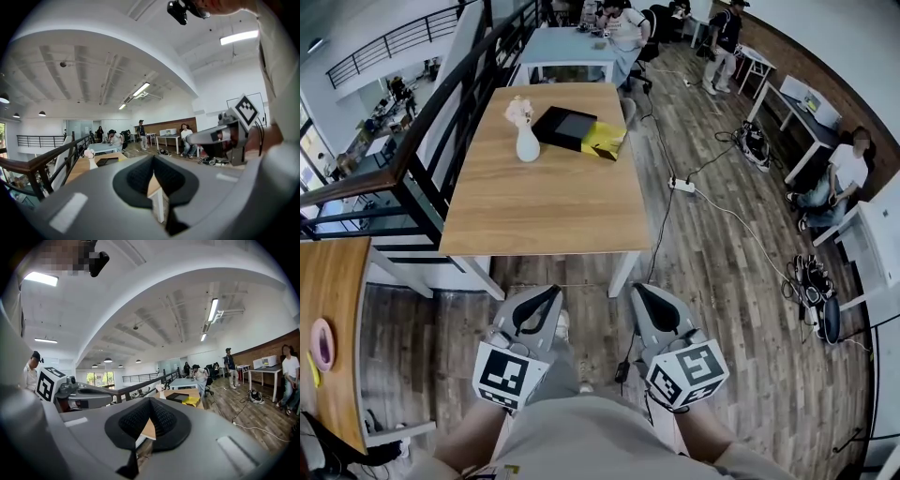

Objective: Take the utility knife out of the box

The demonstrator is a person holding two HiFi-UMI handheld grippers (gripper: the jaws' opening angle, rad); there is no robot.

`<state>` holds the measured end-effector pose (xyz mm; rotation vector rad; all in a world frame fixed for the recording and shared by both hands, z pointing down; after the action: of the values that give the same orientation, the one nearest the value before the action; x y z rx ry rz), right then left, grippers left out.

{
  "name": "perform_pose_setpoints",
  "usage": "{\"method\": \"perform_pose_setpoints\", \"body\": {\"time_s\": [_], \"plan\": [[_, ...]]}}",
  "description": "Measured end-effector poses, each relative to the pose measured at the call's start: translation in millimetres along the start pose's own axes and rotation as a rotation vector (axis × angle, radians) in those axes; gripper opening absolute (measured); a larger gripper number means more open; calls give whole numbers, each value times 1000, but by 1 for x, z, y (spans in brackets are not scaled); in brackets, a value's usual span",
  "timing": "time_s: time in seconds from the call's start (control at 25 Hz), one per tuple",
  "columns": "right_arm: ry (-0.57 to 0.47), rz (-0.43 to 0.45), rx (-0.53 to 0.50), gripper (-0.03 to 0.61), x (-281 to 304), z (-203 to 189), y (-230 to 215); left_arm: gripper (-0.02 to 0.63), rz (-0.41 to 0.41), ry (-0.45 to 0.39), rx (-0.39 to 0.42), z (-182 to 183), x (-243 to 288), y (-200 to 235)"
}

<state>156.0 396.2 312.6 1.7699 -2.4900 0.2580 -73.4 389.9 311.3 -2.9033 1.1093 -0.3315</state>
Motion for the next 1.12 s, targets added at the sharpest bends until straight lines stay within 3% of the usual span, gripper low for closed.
{"method": "perform_pose_setpoints", "body": {"time_s": [0.2, 0.52, 1.12], "plan": [[5, -13, -42, 0, 25, -1, -9, 2, -14, -10, 19, -6, 24, 24], [31, -34, -24, 0, 94, 3, -28, 2, -27, -11, -7, -11, 65, 84], [47, -94, -42, 0, 277, 53, -53, 2, -94, 9, -21, 3, 174, 249]]}}
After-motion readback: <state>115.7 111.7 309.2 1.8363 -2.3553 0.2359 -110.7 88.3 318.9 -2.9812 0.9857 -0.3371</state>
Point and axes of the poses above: the fingertips, and each gripper's own axes: x forward along the fingers, y to its left, z out of its top, the point moved 10 cm from there along -x, backward along the fingers, and after that the axes turned 11 degrees about -z, right-handed, at the moved point
